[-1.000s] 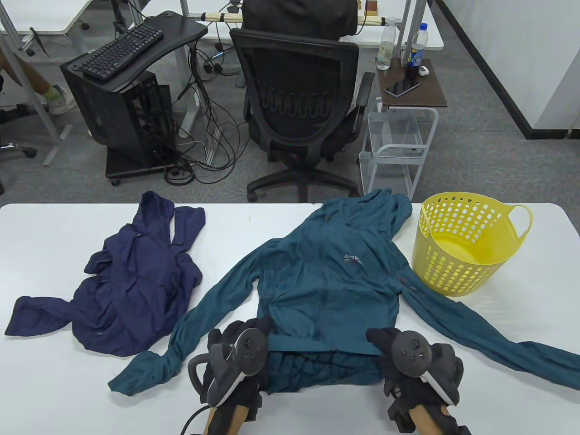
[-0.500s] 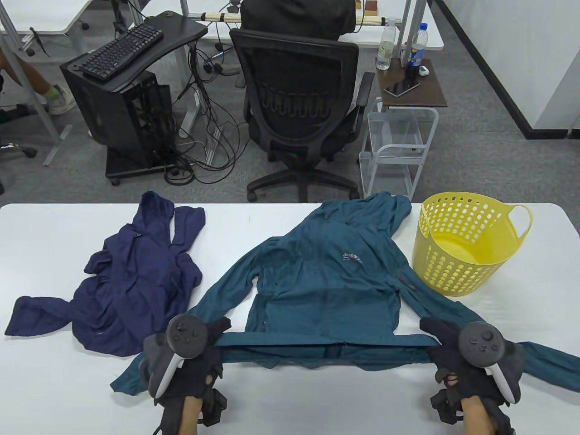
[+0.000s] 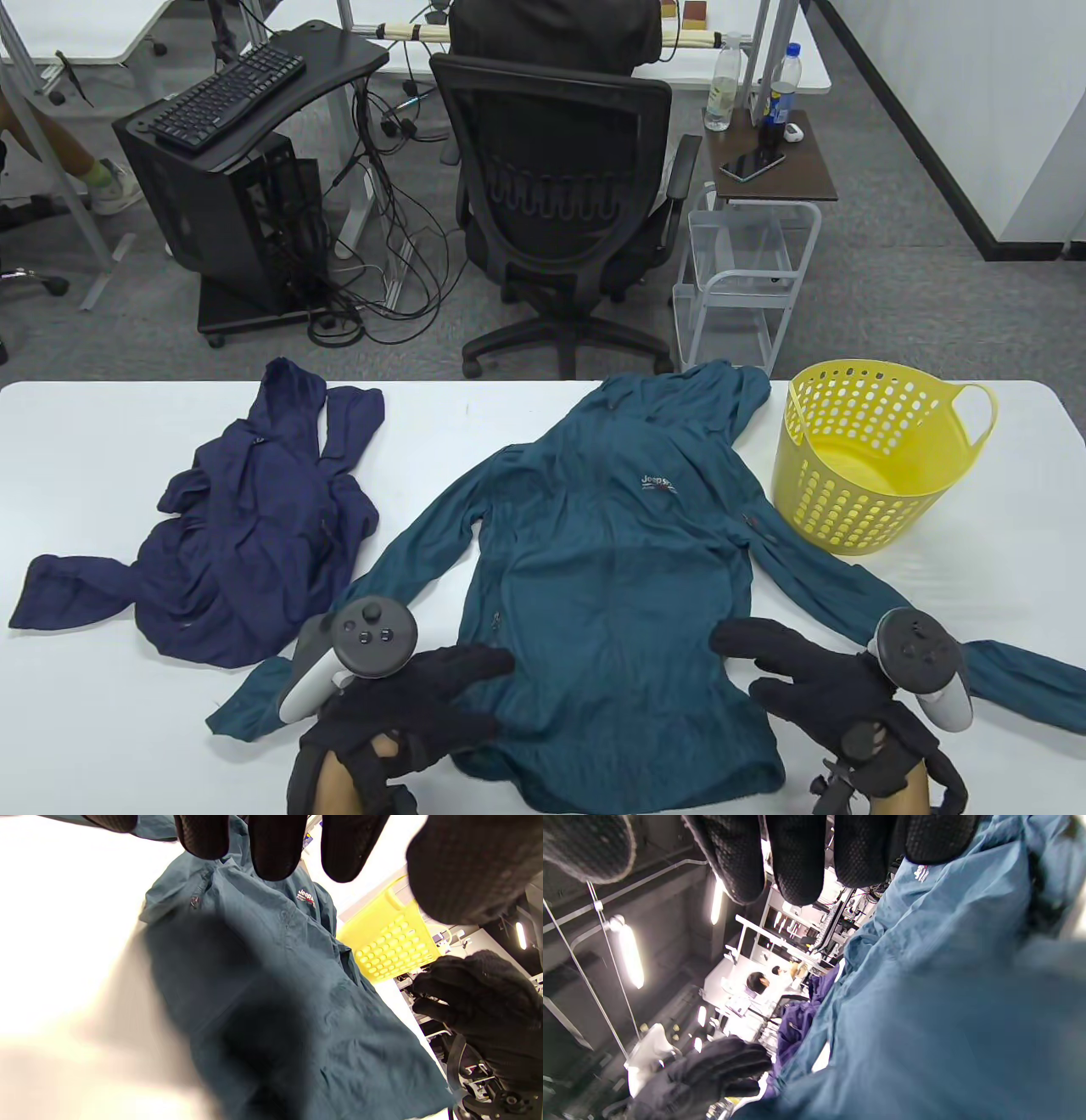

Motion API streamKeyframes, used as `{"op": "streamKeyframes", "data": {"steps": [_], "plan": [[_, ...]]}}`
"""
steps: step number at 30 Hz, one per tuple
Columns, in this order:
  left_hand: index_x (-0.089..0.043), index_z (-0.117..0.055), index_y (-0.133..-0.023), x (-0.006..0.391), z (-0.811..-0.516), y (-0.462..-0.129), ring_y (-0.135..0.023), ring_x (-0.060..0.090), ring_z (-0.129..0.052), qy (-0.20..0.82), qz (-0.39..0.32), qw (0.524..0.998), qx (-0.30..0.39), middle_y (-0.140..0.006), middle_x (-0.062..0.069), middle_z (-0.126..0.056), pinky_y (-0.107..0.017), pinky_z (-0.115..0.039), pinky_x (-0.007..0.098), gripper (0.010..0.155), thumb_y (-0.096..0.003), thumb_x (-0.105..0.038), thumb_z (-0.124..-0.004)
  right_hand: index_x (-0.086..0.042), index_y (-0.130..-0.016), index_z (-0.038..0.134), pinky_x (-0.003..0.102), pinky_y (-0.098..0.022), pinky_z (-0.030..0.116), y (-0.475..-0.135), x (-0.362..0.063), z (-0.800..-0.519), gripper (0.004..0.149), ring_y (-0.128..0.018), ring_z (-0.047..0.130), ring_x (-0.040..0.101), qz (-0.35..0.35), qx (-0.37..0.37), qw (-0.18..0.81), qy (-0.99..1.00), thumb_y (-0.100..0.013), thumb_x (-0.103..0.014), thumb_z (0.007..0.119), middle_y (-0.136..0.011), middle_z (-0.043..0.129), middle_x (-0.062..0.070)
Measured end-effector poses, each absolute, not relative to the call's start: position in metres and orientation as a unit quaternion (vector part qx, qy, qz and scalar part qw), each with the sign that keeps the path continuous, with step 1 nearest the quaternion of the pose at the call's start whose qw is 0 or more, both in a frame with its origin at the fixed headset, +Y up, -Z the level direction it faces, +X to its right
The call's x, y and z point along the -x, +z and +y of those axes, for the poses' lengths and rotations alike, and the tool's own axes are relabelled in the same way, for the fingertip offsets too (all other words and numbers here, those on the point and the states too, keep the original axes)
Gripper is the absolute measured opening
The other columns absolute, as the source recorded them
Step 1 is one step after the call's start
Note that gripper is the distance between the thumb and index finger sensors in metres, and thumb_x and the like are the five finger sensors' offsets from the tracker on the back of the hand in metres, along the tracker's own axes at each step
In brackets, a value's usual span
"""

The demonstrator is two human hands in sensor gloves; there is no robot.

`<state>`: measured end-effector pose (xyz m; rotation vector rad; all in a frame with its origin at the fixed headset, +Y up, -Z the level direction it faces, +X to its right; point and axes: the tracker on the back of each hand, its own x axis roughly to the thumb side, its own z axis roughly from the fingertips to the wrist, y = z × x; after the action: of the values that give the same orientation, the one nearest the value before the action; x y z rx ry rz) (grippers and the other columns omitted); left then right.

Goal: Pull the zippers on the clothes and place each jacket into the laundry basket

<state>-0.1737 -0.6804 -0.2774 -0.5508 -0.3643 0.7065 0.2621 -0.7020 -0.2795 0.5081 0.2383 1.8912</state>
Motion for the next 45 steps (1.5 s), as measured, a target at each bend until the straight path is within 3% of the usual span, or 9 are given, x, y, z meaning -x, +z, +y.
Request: {"op": "streamKeyframes", "data": {"steps": [3, 7, 11, 15, 21, 27, 30, 37, 45], "plan": [[-0.038, -0.063, -0.105, 0.165, -0.692, -0.284, -0.109, 0.045, -0.053, 0.312, -0.132, 0.9, 0.273, -0.119, 0.0, -0.061, -0.068, -0.044, 0.075, 0.079, -0.0333, -0.063, -0.084, -0.024, -0.102, 0.076, 0.071, -0.067, 0.052, -0.289, -0.251, -0.717, 0.065, -0.101, 0.061, 0.049, 0.091, -0.135, 0.508, 0.846, -0.05, -0.061, 0.077, -0.113, 0.072, 0.01], [-0.039, -0.055, -0.107, 0.147, -0.725, -0.298, -0.111, 0.043, -0.044, 0.192, -0.042, 0.948, 0.251, -0.121, -0.006, -0.054, -0.07, -0.039, 0.074, 0.071, -0.0419, -0.061, -0.072, -0.027, -0.102, 0.073, 0.072, -0.069, 0.046, -0.303, -0.225, -0.745, 0.058, -0.107, 0.05, 0.046, 0.12, -0.066, 0.311, 0.94, -0.049, -0.051, 0.078, -0.116, 0.065, 0.003], [-0.054, -0.046, -0.103, 0.125, -0.762, -0.312, -0.112, 0.032, -0.022, 0.064, -0.073, 0.963, 0.253, -0.121, -0.022, -0.033, -0.075, -0.033, 0.065, 0.065, -0.0411, -0.059, -0.065, -0.031, -0.104, 0.064, 0.07, -0.072, 0.038, -0.31, -0.202, -0.771, 0.058, -0.109, 0.037, 0.041, 0.174, -0.062, 0.228, 0.956, -0.049, -0.041, 0.08, -0.12, 0.051, -0.006], [-0.057, -0.047, -0.101, 0.124, -0.774, -0.316, -0.112, 0.03, -0.022, 0.06, -0.054, 0.957, 0.277, -0.12, -0.022, -0.033, -0.075, -0.032, 0.063, 0.063, -0.0409, -0.06, -0.064, -0.032, -0.105, 0.06, 0.066, -0.073, 0.037, -0.31, -0.201, -0.776, 0.06, -0.109, 0.032, 0.031, 0.19, -0.043, 0.173, 0.965, -0.049, -0.039, 0.081, -0.119, 0.047, -0.007], [-0.048, -0.064, -0.101, 0.133, -0.753, -0.3, -0.111, 0.036, -0.029, 0.08, -0.009, 0.941, 0.329, -0.119, -0.012, -0.05, -0.074, -0.036, 0.064, 0.06, -0.0427, -0.061, -0.063, -0.027, -0.102, 0.07, 0.064, -0.07, 0.047, -0.294, -0.195, -0.761, 0.056, -0.105, 0.045, 0.033, 0.23, -0.033, 0.16, 0.959, -0.049, -0.042, 0.079, -0.116, 0.056, -0.001], [-0.027, -0.082, -0.096, 0.131, -0.73, -0.278, -0.1, 0.04, -0.068, 0.055, -0.032, 0.936, 0.345, -0.097, 0.007, -0.094, -0.066, -0.058, 0.063, 0.07, -0.0371, -0.062, -0.069, -0.027, -0.093, 0.087, 0.055, -0.064, 0.069, -0.252, -0.164, -0.745, 0.051, -0.089, 0.081, 0.036, 0.228, -0.121, 0.066, 0.964, -0.046, -0.047, 0.079, -0.103, 0.081, 0.003], [-0.026, -0.082, -0.095, 0.132, -0.718, -0.276, -0.095, 0.04, -0.078, 0.068, -0.032, 0.942, 0.327, -0.091, 0.005, -0.101, -0.064, -0.062, 0.061, 0.069, -0.0383, -0.062, -0.066, -0.026, -0.092, 0.086, 0.055, -0.062, 0.071, -0.242, -0.156, -0.735, 0.05, -0.084, 0.09, 0.034, 0.289, -0.143, 0.097, 0.942, -0.048, -0.047, 0.077, -0.098, 0.091, 0.004], [-0.041, -0.06, -0.104, 0.141, -0.689, -0.311, -0.108, 0.039, -0.055, 0.147, -0.005, 0.979, 0.144, -0.115, -0.007, -0.068, -0.071, -0.052, 0.064, 0.067, -0.041, -0.063, -0.064, -0.026, -0.099, 0.077, 0.064, -0.066, 0.06, -0.291, -0.18, -0.698, 0.057, -0.098, 0.068, 0.043, 0.096, -0.033, 0.168, 0.981, -0.047, -0.048, 0.078, -0.11, 0.075, 0.005], [-0.062, -0.033, -0.1, 0.143, -0.745, -0.363, -0.113, 0.029, -0.022, 0.12, 0.018, 0.976, 0.179, -0.121, -0.021, -0.029, -0.077, -0.036, 0.061, 0.065, -0.0413, -0.06, -0.061, -0.038, -0.108, 0.038, 0.068, -0.073, 0.024, -0.349, -0.192, -0.751, 0.072, -0.107, 0.01, 0.04, 0.177, 0.026, 0.192, 0.965, -0.048, -0.045, 0.078, -0.121, 0.024, -0.008]]}}
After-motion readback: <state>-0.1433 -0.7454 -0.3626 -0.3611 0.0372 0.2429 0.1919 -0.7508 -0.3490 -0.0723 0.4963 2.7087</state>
